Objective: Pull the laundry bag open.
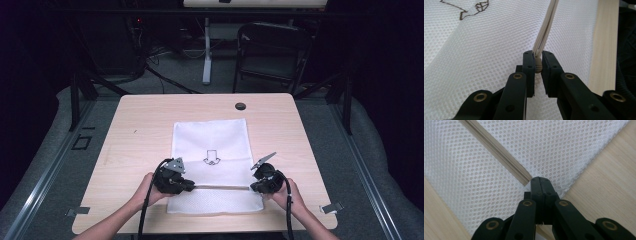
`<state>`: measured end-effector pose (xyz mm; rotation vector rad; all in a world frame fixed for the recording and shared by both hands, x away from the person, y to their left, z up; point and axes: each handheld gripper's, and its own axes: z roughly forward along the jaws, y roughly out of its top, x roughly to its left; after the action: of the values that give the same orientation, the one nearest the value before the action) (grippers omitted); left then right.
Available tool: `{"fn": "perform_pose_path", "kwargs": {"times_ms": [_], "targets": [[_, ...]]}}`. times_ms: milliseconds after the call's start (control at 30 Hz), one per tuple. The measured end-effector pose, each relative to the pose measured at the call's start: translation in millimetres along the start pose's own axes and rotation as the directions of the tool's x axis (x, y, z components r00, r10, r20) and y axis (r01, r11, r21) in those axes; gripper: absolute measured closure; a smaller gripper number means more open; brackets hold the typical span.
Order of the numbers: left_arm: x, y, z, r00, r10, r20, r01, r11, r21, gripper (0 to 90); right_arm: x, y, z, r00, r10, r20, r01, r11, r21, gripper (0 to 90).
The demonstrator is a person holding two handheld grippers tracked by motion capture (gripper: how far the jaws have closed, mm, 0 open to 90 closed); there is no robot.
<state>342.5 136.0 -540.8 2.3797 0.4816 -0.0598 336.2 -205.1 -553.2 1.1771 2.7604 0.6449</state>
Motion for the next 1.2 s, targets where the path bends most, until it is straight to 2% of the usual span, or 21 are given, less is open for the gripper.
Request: {"fn": "perform_pose_path", "kwargs": {"times_ms": [467, 533, 600, 733, 1000, 1033, 1200], "targets": [[3.6, -13.0, -11.2, 0.9997, -0.009, -0.024, 0.010, 0.9999, 0.009, 81.4, 0.0, 0.0, 0.0, 1.0000, -0.001, 0.000, 0.001, 1.000, 0.000, 90.0], [3.3, -14.8, -12.0, 0.9997, -0.017, -0.016, 0.017, 0.9999, 0.003, 81.4, -0.1, 0.0, 0.0, 1.0000, 0.000, -0.001, 0.000, 1.000, 0.000, 90.0], [3.4, -15.6, -12.6, 0.9995, -0.005, -0.030, 0.006, 0.9999, 0.015, 81.4, 0.0, 0.0, 0.0, 1.0000, 0.000, 0.000, 0.000, 1.000, 0.001, 90.0], [5.1, -18.9, -15.4, 0.9995, -0.020, -0.024, 0.021, 0.9998, 0.006, 81.4, 0.2, 0.1, -0.1, 1.0000, -0.001, 0.001, 0.001, 1.000, 0.002, 90.0], [4.1, -21.1, -16.7, 0.9995, -0.014, -0.028, 0.015, 0.9998, 0.012, 81.4, 0.4, -0.1, 0.1, 1.0000, 0.001, 0.002, -0.001, 1.000, -0.001, 90.0], [3.9, -21.4, -16.8, 0.9991, -0.011, -0.040, 0.012, 0.9997, 0.022, 81.4, 0.5, -0.3, 0.2, 1.0000, 0.002, 0.004, -0.002, 1.000, -0.004, 90.0], [9.2, -32.6, -26.8, 0.9976, -0.038, -0.058, 0.040, 0.9989, 0.025, 81.4, 1.0, -0.2, 0.3, 1.0000, 0.002, 0.008, -0.002, 1.000, -0.004, 90.0]]}}
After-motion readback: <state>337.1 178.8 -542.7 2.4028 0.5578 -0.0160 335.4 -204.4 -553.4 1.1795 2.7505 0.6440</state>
